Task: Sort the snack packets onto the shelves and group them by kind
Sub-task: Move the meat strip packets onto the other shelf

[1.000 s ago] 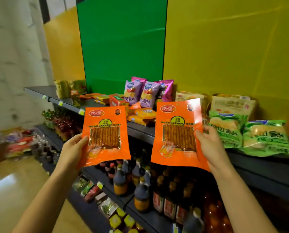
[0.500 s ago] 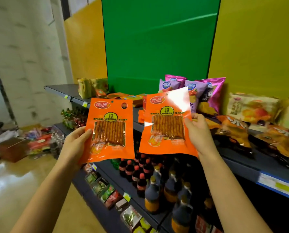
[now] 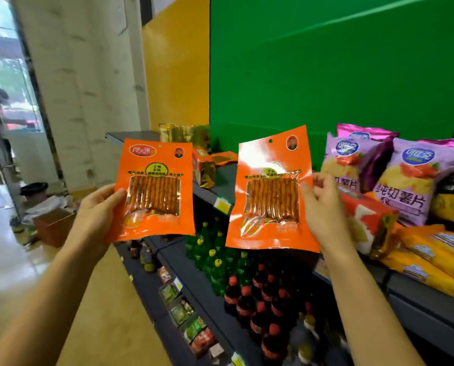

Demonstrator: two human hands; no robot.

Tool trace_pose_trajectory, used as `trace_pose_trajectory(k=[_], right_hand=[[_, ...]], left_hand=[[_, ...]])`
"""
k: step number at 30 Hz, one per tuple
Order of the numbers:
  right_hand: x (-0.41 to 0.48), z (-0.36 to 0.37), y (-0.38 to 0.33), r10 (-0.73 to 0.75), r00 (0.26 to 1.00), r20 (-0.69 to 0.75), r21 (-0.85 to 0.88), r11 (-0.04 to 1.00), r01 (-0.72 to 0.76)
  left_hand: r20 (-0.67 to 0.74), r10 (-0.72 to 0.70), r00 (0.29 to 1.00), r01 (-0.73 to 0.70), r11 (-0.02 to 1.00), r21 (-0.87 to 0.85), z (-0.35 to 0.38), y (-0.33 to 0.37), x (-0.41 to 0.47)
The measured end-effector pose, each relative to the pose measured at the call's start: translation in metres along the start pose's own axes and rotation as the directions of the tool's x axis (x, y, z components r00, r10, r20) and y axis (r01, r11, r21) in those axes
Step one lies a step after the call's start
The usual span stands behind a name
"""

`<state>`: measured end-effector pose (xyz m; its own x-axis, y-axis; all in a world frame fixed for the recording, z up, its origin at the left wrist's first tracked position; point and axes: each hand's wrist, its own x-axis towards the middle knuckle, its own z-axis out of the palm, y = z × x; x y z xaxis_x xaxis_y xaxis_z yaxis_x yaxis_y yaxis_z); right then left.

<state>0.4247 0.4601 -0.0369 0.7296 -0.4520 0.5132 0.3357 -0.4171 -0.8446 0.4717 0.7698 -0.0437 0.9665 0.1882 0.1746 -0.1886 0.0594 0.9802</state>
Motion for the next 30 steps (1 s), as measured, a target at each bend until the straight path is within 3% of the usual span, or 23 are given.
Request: trace_pose_trajectory(k=[8, 18, 23, 26, 30], right_hand=[[0.048, 0.089, 0.018, -0.009, 0.997, -0.071, -0.111, 0.994, 0.001], [0.126, 0.180, 0.008, 0.058, 0.952, -0.300, -0.117, 0.988, -0.097], [0.164, 0.203, -0.001, 0.160, 0.924, -0.346, -0.138, 0.966, -0.219], [0.188, 0.209, -0.001, 0.236, 0.908, -0.347, -0.048, 0.962, -0.268], [0.217, 0.214, 0.009, 0.341, 0.896, -0.286, 0.200, 0.935, -0.293]], left_hand=[[0.003, 0.006, 1.000, -0.006, 1.000, 0.003, -0.037, -0.023, 0.121], [0.248, 0.081, 0.965, -0.084, 0.996, 0.000, -0.052, -0.008, 0.290], [0.367, 0.066, 0.928, -0.062, 0.998, -0.023, -0.031, -0.004, 0.349], [0.462, 0.042, 0.886, -0.001, 0.996, -0.089, -0.001, -0.003, 0.376], [0.562, -0.026, 0.827, 0.113, 0.986, -0.120, 0.042, -0.007, 0.414]])
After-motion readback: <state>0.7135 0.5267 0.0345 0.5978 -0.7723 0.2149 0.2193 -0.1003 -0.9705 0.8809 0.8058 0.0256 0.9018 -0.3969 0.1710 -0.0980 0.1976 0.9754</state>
